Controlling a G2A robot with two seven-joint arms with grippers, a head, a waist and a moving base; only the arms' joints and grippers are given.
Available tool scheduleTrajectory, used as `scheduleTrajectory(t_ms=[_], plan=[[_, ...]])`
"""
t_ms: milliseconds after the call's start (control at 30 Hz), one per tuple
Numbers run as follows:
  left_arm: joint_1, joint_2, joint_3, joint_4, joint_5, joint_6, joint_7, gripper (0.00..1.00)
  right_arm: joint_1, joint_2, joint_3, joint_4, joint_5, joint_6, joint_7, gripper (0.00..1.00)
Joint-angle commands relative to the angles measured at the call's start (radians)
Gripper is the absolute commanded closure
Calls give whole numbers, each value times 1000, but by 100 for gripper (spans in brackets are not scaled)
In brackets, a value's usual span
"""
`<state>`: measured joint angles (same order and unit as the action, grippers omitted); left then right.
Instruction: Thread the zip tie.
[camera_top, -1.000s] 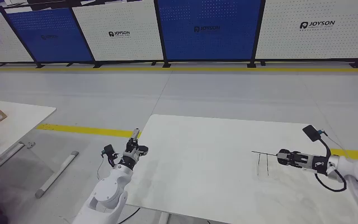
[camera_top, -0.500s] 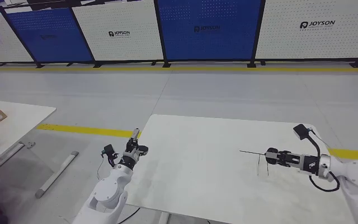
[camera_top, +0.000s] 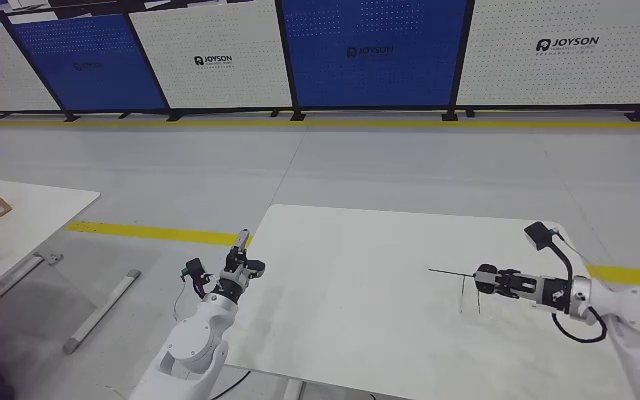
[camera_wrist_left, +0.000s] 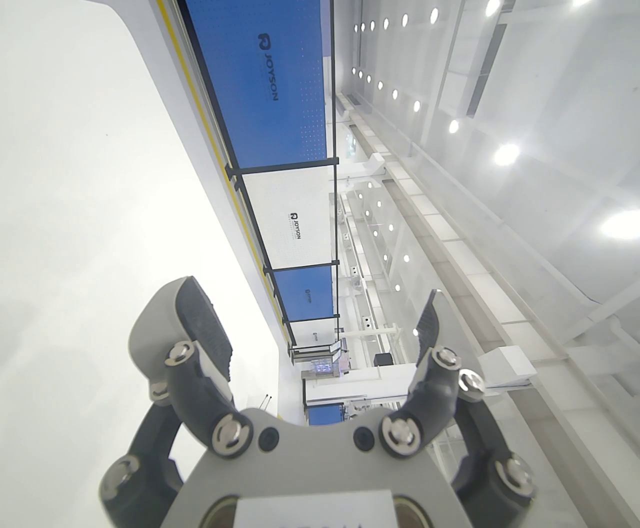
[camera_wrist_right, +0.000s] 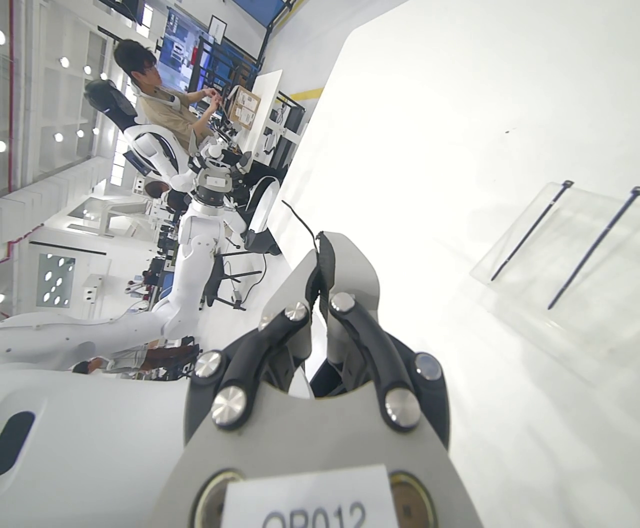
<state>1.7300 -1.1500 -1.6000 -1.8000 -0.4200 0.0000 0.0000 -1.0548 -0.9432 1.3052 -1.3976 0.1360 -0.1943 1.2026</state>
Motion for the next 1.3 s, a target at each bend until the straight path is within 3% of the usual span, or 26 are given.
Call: scheduleTrajectory(t_ms=[0,133,267,700,833,900,1067,1267], plan=[[0,0,0,0,0,0,0,0,-10,-1,-4,-19,6,-17,-22,100],[0,0,0,0,0,0,0,0,4,-7,-42,-59,-44,-48,-62,100],[0,0,0,0,0,0,0,0,36,-22,-141,-91,-207,-41,-138,100],[0,0,0,0,0,0,0,0,36,-24,-148,-87,-219,-36,-156,100],[0,0,0,0,0,0,0,0,40,-27,-155,-88,-288,-121,-247,100],[-4,-1,2,0,-6,4,-2,0,60,-31,-184,-100,-407,-146,-312,100],[-21,0,-1,-25,-31,87,-53,0,90,-47,-296,-143,-581,-146,-451,100],[-43,1,24,-51,-67,226,-126,0,114,-50,-348,-127,-584,-146,-514,100]])
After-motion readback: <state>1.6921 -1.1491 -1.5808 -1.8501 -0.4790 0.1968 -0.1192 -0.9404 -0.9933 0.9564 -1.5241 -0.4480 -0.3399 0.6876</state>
